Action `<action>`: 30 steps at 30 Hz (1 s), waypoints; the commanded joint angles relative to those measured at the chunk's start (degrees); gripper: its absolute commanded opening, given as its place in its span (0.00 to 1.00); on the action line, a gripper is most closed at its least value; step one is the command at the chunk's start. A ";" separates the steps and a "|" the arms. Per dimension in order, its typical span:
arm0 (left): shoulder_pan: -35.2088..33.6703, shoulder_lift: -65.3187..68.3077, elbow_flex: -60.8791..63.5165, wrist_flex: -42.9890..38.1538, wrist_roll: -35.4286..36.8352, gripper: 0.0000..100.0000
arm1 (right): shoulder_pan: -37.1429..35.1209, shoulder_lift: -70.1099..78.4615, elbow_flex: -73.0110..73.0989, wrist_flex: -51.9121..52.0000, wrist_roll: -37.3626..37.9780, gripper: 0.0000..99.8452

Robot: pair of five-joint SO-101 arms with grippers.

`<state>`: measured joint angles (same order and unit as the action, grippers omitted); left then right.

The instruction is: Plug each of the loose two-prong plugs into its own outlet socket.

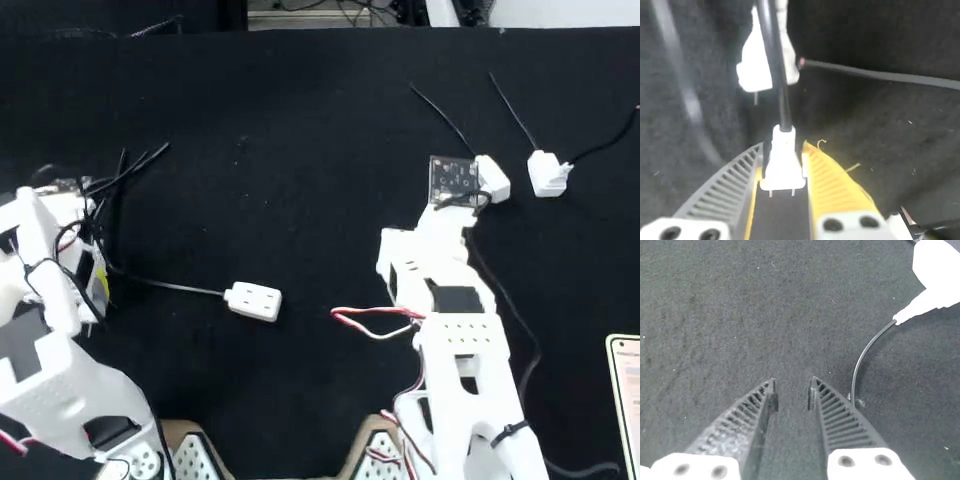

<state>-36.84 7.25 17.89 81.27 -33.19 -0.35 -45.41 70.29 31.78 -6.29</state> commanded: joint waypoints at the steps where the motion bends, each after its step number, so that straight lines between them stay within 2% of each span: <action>1: 0.22 -6.68 -4.62 4.48 -0.62 0.03 | -1.41 -1.45 -1.36 0.35 -0.35 0.10; 7: 0.84 -16.70 -5.93 10.37 -0.53 0.03 | -1.41 -1.45 -1.36 0.35 -0.35 0.10; 12: 5.05 -25.49 -5.93 10.46 0.09 0.03 | -1.32 -1.54 -1.36 0.35 -0.35 0.10; 15: 9.98 -31.47 -6.02 9.93 4.22 0.03 | -1.05 -1.54 -1.63 0.35 -0.35 0.10; 18: 18.42 -36.22 -5.32 8.00 9.32 0.03 | 1.05 -1.63 -1.98 0.35 -0.53 0.10; 23: 32.75 -37.98 -0.22 -2.20 16.70 0.03 | 5.63 -1.63 -2.68 0.44 -0.79 0.10; 30: 47.96 -37.98 15.87 -25.93 17.76 0.03 | 5.98 -1.54 -2.86 0.35 -0.79 0.10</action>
<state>5.71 -28.88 29.41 66.24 -16.22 4.40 -45.41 70.29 31.78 -6.46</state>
